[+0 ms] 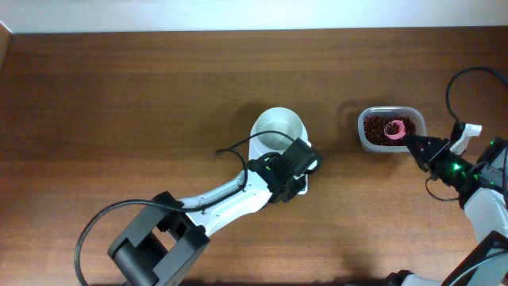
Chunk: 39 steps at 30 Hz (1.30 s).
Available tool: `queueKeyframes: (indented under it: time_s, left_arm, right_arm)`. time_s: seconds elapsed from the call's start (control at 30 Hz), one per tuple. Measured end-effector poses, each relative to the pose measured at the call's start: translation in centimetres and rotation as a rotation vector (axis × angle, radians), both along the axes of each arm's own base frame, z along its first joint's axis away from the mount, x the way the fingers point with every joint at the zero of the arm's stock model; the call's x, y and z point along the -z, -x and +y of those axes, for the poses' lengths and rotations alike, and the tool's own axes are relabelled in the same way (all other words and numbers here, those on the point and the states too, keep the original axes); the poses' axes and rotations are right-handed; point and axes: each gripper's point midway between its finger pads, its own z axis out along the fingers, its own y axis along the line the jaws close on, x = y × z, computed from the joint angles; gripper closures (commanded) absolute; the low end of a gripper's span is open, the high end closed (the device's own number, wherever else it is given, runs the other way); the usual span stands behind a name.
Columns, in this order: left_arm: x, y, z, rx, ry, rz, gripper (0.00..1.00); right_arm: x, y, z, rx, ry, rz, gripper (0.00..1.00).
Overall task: Scoop and weigh 50g on scale
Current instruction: 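Pull the left gripper back from the scale to the left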
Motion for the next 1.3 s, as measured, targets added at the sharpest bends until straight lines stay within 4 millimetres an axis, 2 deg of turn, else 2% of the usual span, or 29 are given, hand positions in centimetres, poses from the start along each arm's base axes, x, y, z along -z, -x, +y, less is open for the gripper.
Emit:
queueKeyframes:
  time_s: [0.27,0.33,0.4,0.43,0.47,0.5,0.53,0.57,0.63,0.8,0.9,1.07,1.17,1.3]
  left_arm:
    - [0.1,0.5,0.5,-0.014,-0.016,0.023,1.0]
    - [-0.6,1.1,1.2,-0.015,-0.031,0.037,1.0]
    - [-3.3,1.8,2.1,-0.017,-0.024,0.032,0.98]
    - [-5.2,2.1,2.4,-0.017,-0.006,0.014,0.9]
    - [-6.8,2.4,2.7,-0.018,0.008,-0.001,0.77]
    - [-8.5,3.1,3.5,-0.022,0.018,-0.006,0.71]
    - [-9.8,3.7,4.3,-0.022,0.023,-0.012,0.56]
    - [-12.0,4.6,5.4,-0.03,0.049,-0.032,0.43]
    - [-13.6,5.1,6.5,-0.036,0.065,-0.049,0.01]
    - [-16.0,5.1,9.7,-0.114,0.08,-0.093,0.01]
    - [-15.8,5.3,11.3,-0.143,0.022,-0.096,0.01]
    - [-15.7,4.9,11.9,-0.099,-0.007,-0.097,0.01]
    - [-15.3,4.6,12.6,-0.002,0.032,-0.034,0.01]
    - [-15.1,4.2,15.0,0.051,0.158,0.064,0.01]
  right_arm:
    - [0.0,0.0,0.0,0.0,-0.001,0.001,0.96]
    - [0.0,0.0,0.0,0.0,-0.001,0.0,0.96]
    - [0.0,0.0,0.0,0.0,-0.001,0.001,0.96]
    - [0.0,0.0,0.0,0.0,-0.001,0.0,0.96]
    - [0.0,0.0,0.0,0.0,-0.001,0.0,0.96]
    - [0.0,0.0,0.0,0.0,-0.001,0.001,0.96]
    - [0.0,0.0,0.0,0.0,-0.001,0.001,0.96]
    - [0.0,0.0,0.0,0.0,0.0,0.0,0.96]
    - [0.0,0.0,0.0,0.0,0.0,0.0,0.96]
    - [0.0,0.0,0.0,0.0,0.0,0.0,0.96]
    - [0.0,0.0,0.0,0.0,0.0,0.0,0.96]
    - [-0.1,-0.1,-0.1,0.0,0.007,-0.01,0.96]
    - [-0.2,-0.2,-0.1,0.0,0.01,-0.015,0.96]
    - [-0.2,-0.2,-0.1,0.0,0.01,-0.015,0.96]
